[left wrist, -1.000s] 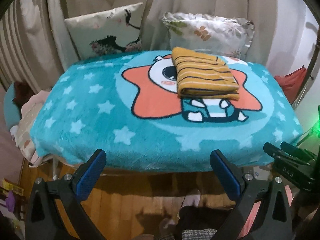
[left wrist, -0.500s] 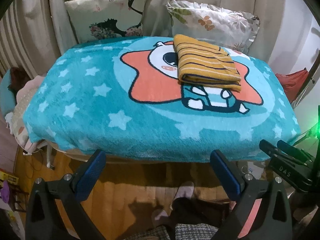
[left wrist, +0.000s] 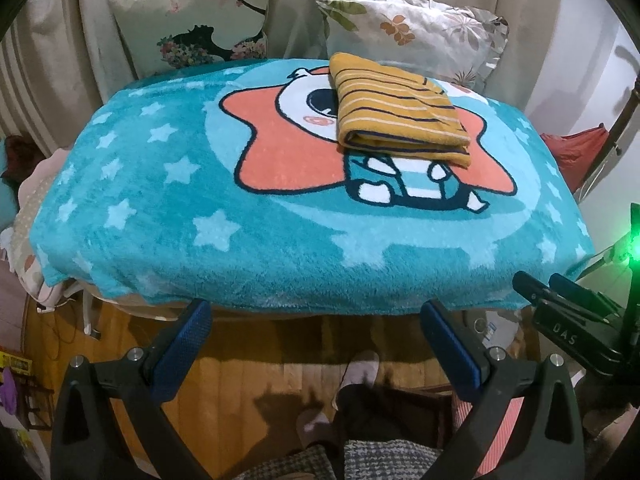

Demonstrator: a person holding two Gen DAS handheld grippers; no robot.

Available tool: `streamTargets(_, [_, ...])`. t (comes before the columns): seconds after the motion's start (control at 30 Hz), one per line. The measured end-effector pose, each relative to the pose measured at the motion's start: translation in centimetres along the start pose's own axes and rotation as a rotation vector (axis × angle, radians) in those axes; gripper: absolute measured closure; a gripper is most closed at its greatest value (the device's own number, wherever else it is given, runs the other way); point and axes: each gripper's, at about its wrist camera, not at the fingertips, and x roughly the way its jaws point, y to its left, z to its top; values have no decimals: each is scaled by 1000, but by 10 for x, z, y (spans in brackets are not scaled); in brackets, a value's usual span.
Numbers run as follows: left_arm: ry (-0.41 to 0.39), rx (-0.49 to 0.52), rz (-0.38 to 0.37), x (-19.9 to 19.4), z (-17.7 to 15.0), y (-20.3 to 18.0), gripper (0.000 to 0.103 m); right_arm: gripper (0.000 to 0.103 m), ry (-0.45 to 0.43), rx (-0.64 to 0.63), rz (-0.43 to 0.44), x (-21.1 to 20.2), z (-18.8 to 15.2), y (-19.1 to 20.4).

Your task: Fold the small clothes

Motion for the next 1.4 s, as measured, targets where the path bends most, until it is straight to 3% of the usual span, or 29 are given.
streamTargets(0.73, [5, -60, -38, 2, -3, 37, 0, 33, 21, -90, 21, 12, 5, 52])
streamTargets(1.4, [10, -65, -18, 1, -6, 43, 0, 30, 6, -108, 13, 9, 6, 62])
